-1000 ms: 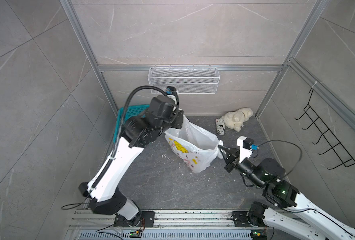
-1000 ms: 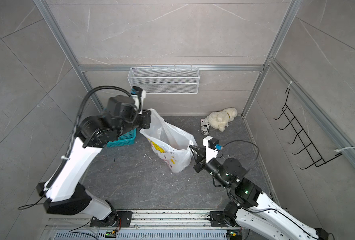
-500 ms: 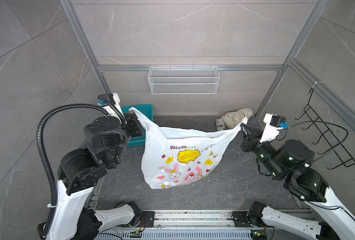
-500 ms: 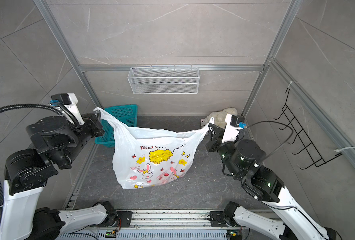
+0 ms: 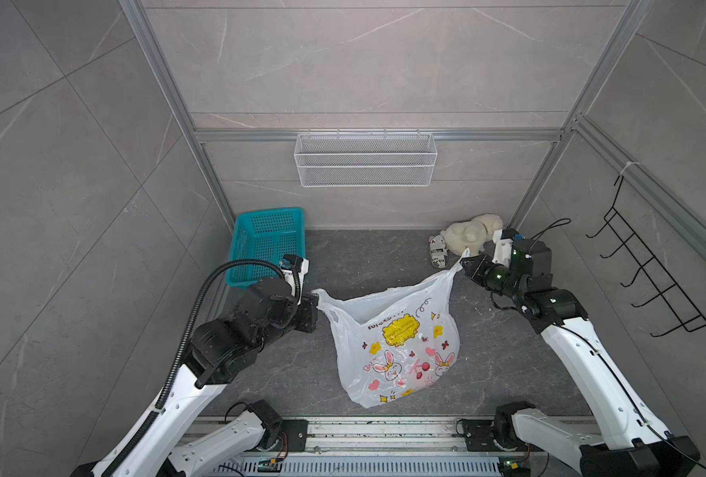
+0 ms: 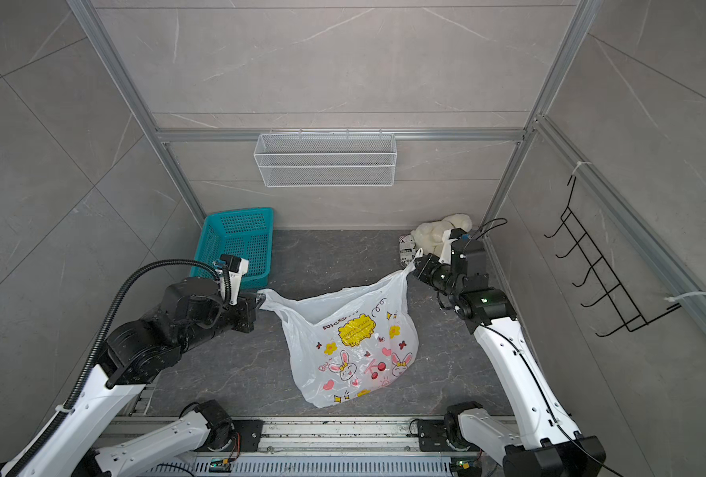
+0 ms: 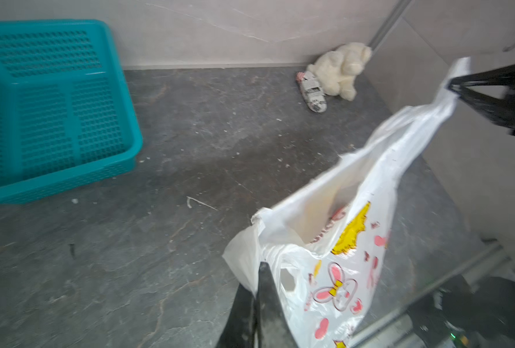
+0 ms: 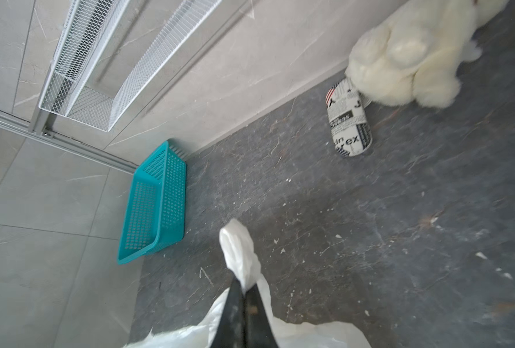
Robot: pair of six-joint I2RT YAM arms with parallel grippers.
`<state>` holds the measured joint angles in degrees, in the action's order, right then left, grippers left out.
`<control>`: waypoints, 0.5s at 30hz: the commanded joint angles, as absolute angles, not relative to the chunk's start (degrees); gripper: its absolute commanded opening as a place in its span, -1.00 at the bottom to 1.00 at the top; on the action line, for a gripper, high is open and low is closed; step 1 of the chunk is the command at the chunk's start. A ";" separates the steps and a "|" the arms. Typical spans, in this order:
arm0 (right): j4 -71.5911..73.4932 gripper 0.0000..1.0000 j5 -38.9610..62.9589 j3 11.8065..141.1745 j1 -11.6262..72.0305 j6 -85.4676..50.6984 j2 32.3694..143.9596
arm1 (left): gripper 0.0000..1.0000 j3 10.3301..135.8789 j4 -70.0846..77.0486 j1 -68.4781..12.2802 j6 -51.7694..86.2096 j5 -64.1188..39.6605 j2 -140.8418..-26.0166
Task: Place the peach into a plastic bag & tie a knot
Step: Adjust the plastic bag at the center of the board, then cross the plastic bag at the center of the board.
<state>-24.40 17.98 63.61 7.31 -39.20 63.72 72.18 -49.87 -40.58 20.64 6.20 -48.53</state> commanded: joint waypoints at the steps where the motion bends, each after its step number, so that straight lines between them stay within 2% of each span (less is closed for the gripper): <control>1: -16.70 -1.00 33.45 59.95 4.30 -47.77 66.40 | -1.00 71.78 -43.45 -39.74 15.46 -8.77 -47.96; 5: -8.43 -1.00 39.16 55.27 2.46 -53.61 68.01 | -1.00 70.54 -43.72 -38.35 12.69 -17.87 -53.03; 10: -5.15 -1.00 43.29 52.33 0.97 -57.74 69.82 | -1.00 69.89 -38.03 -33.57 9.97 -40.10 -53.75; 13: -4.11 -1.00 45.72 51.58 0.86 -58.03 69.97 | -1.00 73.47 -40.00 -32.23 6.82 -51.49 -56.84; 15: -7.15 -1.00 44.41 52.60 0.87 -55.31 68.23 | -1.00 76.85 -43.56 -31.95 5.28 -53.86 -60.99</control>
